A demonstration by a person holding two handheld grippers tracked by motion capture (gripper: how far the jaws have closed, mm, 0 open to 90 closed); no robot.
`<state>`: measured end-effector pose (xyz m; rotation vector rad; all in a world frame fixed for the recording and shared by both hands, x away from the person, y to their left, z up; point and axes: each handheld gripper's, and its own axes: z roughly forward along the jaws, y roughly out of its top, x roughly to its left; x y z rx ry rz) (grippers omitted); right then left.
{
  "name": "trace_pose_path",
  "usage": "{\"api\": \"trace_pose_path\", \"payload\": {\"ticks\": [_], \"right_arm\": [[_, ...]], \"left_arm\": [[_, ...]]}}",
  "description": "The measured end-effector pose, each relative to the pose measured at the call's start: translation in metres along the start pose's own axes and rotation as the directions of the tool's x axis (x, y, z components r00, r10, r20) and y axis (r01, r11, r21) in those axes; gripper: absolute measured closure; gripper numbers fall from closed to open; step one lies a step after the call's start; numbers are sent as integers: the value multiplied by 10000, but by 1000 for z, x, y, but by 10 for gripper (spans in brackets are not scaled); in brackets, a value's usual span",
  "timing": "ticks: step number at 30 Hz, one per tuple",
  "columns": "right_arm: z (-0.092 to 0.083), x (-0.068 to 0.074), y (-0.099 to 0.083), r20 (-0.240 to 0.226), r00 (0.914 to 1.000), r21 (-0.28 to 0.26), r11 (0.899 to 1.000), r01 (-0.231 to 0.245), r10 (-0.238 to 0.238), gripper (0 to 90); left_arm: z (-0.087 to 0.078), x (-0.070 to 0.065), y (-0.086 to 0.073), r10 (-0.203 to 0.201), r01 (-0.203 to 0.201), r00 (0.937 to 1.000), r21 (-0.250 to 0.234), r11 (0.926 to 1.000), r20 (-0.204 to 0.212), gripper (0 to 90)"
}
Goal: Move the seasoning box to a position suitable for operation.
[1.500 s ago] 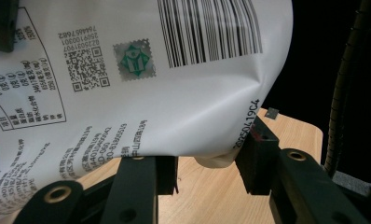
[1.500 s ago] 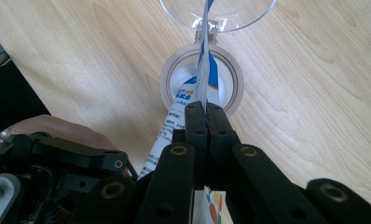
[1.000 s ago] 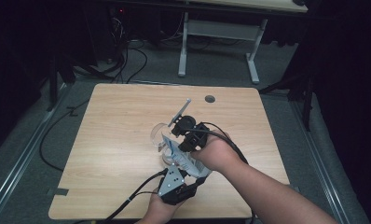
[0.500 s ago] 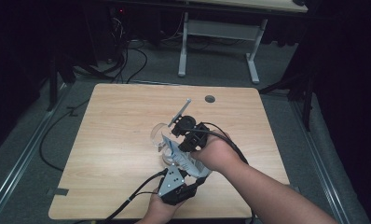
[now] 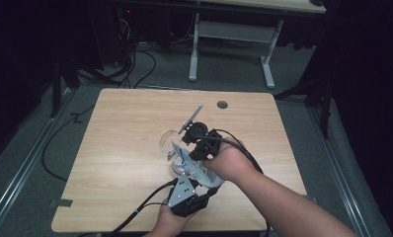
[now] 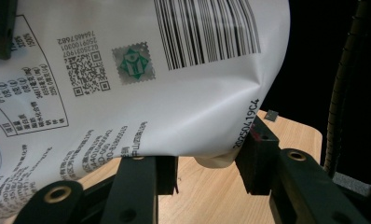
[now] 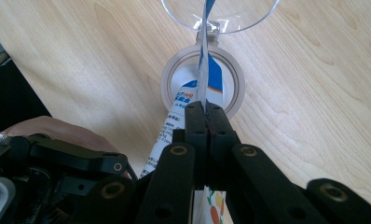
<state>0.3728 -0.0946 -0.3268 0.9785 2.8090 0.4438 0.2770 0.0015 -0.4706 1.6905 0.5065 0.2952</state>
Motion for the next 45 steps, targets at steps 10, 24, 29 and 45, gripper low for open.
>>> {"api": "trace_pose_path", "payload": {"ticks": [10, 24, 29, 45], "right_arm": [[2, 0, 2, 39, 10000, 79, 10000, 50, -50, 899], [2, 1, 4, 85, 10000, 29, 10000, 52, -52, 899], [2, 1, 5, 80, 10000, 18, 10000, 60, -60, 899], [4, 1, 6, 55, 9999, -34, 10000, 87, -87, 899]], "left_arm": [[-1, 1, 1, -38, 38, 10000, -13, 10000, 1, 634], [-1, 2, 1, -33, 33, 10000, -32, 10000, 16, 617], [-1, 2, 2, -41, 40, 10000, -50, 10000, -9, 617], [-1, 3, 2, -81, 80, 10000, -79, 9999, -41, 617]]}}
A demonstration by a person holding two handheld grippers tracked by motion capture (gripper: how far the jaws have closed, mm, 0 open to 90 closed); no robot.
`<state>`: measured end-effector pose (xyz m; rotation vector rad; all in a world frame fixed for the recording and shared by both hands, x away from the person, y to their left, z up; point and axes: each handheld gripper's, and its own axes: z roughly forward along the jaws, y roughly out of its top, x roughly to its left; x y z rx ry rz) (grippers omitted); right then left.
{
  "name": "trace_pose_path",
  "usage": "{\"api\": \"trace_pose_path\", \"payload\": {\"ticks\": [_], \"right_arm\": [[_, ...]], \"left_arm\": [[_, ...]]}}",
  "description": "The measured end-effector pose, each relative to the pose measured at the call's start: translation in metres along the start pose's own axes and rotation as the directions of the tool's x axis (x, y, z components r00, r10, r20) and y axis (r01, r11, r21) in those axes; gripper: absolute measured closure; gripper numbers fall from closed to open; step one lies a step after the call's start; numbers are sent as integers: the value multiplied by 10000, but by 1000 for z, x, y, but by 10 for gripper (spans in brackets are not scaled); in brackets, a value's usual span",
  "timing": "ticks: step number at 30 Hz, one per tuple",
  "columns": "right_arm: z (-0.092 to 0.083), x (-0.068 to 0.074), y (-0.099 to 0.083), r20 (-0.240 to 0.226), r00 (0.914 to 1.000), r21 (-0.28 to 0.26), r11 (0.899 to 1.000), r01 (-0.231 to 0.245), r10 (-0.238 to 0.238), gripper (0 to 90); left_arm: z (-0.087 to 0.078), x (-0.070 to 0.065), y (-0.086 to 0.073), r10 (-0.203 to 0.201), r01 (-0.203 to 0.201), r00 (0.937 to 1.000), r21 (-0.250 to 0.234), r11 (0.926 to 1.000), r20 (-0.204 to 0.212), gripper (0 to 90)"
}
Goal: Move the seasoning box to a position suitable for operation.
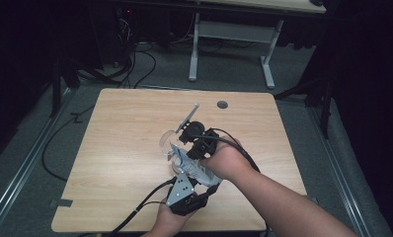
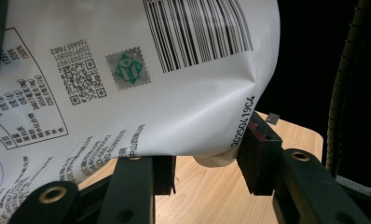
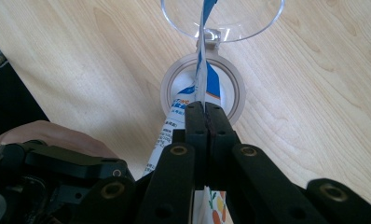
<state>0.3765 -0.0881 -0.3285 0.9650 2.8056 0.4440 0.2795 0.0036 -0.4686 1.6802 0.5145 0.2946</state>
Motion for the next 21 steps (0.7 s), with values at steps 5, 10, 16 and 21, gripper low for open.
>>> {"api": "trace_pose_path", "payload": {"ticks": [5, 10, 16, 21], "right_arm": [[0, 0, 0, -27, 10000, -15, 10000, 18, -18, 899], [1, 0, 1, -37, 10000, -10, 10000, 9, -9, 899], [0, 1, 1, -28, 10000, -30, 10000, 7, -7, 899], [1, 1, -1, -48, 10000, -22, 10000, 43, -44, 899]], "left_arm": [[0, 0, 0, 12, -12, 10000, 3, 10000, -20, 617], [0, 1, 0, 15, -15, 10000, -3, 10000, -34, 617], [-1, 1, -2, 35, -35, 10000, -9, 10000, -35, 617], [-2, -1, -6, 48, -48, 10000, 1, 10000, -4, 618]]}}
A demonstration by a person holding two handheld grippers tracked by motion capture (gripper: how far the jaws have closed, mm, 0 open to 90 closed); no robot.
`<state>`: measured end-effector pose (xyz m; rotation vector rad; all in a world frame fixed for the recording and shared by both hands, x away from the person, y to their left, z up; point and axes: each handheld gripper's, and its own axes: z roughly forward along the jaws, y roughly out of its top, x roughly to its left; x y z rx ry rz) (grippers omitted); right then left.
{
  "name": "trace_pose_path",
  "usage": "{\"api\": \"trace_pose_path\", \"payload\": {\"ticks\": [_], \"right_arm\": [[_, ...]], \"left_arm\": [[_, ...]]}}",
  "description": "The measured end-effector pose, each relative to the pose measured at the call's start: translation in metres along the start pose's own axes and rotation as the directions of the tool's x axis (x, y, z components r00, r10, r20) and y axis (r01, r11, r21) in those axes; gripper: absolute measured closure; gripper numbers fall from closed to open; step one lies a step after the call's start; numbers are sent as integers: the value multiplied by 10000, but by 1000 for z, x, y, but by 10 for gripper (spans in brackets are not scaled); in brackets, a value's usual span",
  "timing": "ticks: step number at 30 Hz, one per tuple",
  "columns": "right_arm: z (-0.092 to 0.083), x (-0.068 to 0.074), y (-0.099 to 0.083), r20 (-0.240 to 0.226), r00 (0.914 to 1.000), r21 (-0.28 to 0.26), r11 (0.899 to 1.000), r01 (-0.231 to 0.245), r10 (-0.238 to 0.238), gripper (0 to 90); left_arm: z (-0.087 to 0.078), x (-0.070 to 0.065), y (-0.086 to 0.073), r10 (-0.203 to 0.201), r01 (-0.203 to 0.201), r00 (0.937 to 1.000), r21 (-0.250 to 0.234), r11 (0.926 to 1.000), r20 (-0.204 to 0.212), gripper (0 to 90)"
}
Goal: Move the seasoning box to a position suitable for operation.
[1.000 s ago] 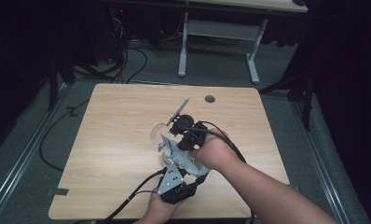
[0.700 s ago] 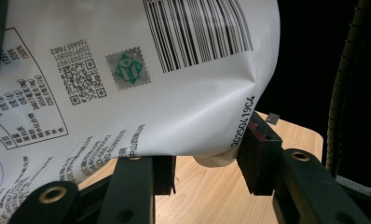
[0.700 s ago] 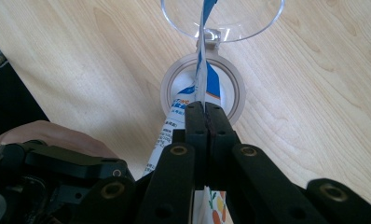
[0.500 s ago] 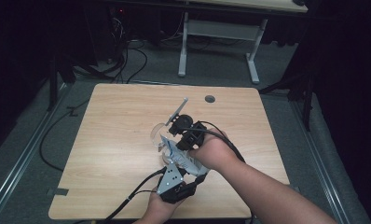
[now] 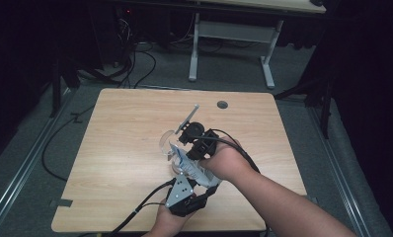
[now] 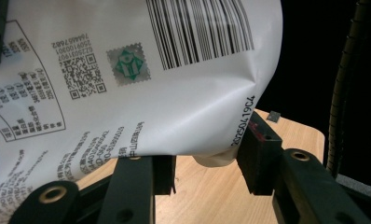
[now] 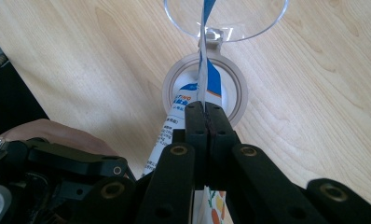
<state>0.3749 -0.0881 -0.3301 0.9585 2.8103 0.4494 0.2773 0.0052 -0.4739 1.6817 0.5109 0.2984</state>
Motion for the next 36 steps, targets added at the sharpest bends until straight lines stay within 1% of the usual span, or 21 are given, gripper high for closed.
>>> {"api": "trace_pose_path", "payload": {"ticks": [1, 6, 12, 14, 15, 16, 17, 19, 23, 25, 26, 30, 31, 33, 36], "right_arm": [[0, 0, 0, 42, 10000, 58, 10000, -3, 2, 899], [-1, -1, -5, -2, 10000, -13, 10000, -95, 95, 899], [-2, -1, -10, -8, 9998, 38, 9997, -222, 222, 899], [-2, -1, -11, -39, 9991, 120, 9990, -420, 420, 899], [-2, -2, -12, -100, 9989, 155, 9988, -465, 467, 900], [-2, -2, -13, -95, 9987, 157, 9986, -507, 509, 900], [-2, -2, -14, -58, 9978, 231, 9976, -656, 658, 899], [-2, -3, -15, -106, 9971, 285, 9968, -749, 752, 899], [-1, -4, -16, -128, 9956, 387, 9950, -924, 929, 899], [-1, -4, -15, -103, 9957, 508, 9945, -918, 925, 899], [0, -4, -15, -61, 9947, 550, 9932, -1026, 1030, 899], [1, -4, -17, -99, 9953, 581, 9937, -961, 968, 899], [1, -3, -17, -116, 9933, 651, 9914, -1139, 1149, 899], [0, -4, -18, -95, 9949, 635, 9930, -994, 1002, 900], [-1, -4, -19, -158, 9933, 718, 9910, -1127, 1141, 900]], "left_arm": [[0, -1, -1, 38, -39, 10000, 35, 10000, 18, 618], [-1, -3, -3, 169, -170, 9998, 96, 9998, 76, 617], [0, -5, -9, 284, -287, 9995, 236, 9993, 115, 616], [0, -5, -10, 387, -392, 9991, 336, 9987, 149, 616], [0, -5, -11, 397, -402, 9991, 346, 9986, 167, 616], [0, -6, -11, 410, -417, 9990, 368, 9985, 188, 616], [1, -6, -12, 406, -413, 9990, 373, 9984, 199, 616], [1, -6, -14, 457, -465, 9987, 427, 9980, 208, 616], [1, -6, -17, 471, -480, 9987, 502, 9976, 194, 615], [1, -5, -19, 443, -452, 9988, 516, 9976, 194, 615], [1, -5, -20, 448, -457, 9988, 561, 9974, 187, 614], [2, -4, -24, 446, -455, 9989, 672, 9967, 143, 612], [2, -4, -25, 456, -464, 9989, 677, 9966, 129, 611], [2, -3, -26, 439, -446, 9990, 672, 9967, 113, 611], [2, -3, -28, 469, -476, 9988, 723, 9962, 117, 610]]}}
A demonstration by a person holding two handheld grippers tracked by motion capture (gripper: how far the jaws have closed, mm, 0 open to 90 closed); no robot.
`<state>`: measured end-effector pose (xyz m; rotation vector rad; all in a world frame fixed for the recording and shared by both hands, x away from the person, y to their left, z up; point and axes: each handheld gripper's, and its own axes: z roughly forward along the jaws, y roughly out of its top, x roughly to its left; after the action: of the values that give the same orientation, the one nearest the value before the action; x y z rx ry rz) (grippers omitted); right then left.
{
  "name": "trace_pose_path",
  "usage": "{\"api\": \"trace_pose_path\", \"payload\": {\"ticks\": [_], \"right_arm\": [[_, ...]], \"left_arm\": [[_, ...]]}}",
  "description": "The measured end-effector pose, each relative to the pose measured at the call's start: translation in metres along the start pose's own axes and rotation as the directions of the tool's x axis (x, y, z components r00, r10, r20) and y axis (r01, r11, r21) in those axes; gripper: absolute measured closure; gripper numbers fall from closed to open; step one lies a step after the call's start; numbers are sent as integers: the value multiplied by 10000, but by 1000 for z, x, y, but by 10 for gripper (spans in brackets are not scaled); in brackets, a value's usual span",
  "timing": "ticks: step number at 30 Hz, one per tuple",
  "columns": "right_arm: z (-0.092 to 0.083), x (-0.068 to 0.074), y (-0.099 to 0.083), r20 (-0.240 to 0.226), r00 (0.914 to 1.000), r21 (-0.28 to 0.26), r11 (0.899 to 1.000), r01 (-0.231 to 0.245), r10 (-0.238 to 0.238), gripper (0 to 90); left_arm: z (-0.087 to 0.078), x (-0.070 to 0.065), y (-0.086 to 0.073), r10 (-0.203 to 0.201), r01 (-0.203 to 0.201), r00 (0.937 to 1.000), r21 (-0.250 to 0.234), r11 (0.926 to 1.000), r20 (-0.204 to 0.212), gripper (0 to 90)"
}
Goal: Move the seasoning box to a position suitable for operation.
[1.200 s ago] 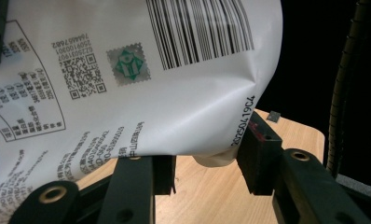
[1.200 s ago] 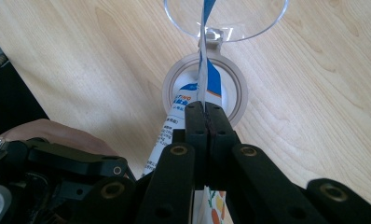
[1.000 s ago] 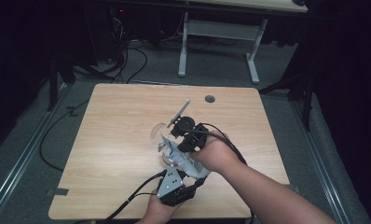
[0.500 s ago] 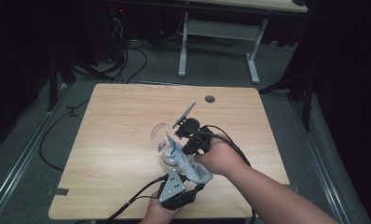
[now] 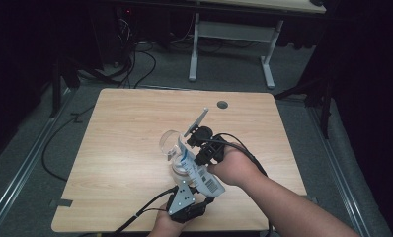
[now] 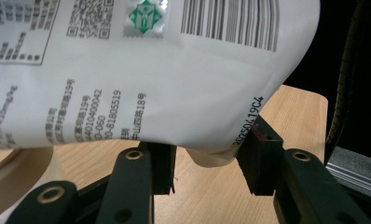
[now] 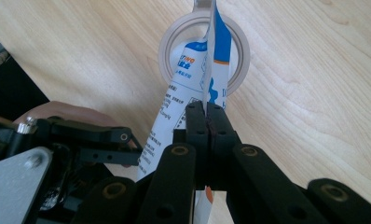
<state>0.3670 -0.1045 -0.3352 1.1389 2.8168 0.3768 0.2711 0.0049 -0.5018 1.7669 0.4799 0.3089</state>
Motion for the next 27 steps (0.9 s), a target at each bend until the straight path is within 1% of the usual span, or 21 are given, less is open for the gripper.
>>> {"api": "trace_pose_path", "payload": {"ticks": [4, 9, 12, 14, 16, 17, 18, 27], "right_arm": [[-1, 0, -1, 13, 10000, 0, 10000, 50, -50, 900], [-2, 1, -2, 16, 10000, 70, 10000, 5, -5, 899], [-3, 0, -3, 13, 10000, 62, 10000, 59, -59, 898], [-3, 1, -3, 17, 10000, 109, 9999, -53, 53, 898], [-3, 0, -4, 17, 10000, 102, 9999, 17, -17, 898], [-2, 0, -4, 21, 10000, 88, 10000, 33, -33, 898], [-2, 1, -4, 27, 10000, 110, 9999, -53, 53, 898], [-2, -1, -6, 15, 10000, 52, 10000, -11, 11, 898]], "left_arm": [[1, 0, -1, -15, 15, 10000, -5, 10000, 0, 608], [2, 2, -4, -40, 40, 10000, 79, 10000, -35, 606], [2, 3, -6, -89, 91, 9999, 132, 9999, -83, 605], [2, 4, -8, -94, 96, 9999, 185, 9998, -116, 604], [2, 5, -9, -111, 114, 9999, 212, 9997, -132, 604], [2, 5, -10, -104, 107, 9998, 227, 9997, -145, 604], [2, 6, -10, -99, 103, 9998, 237, 9997, -159, 603], [3, 6, -13, -22, 28, 9997, 249, 9997, -251, 601]]}}
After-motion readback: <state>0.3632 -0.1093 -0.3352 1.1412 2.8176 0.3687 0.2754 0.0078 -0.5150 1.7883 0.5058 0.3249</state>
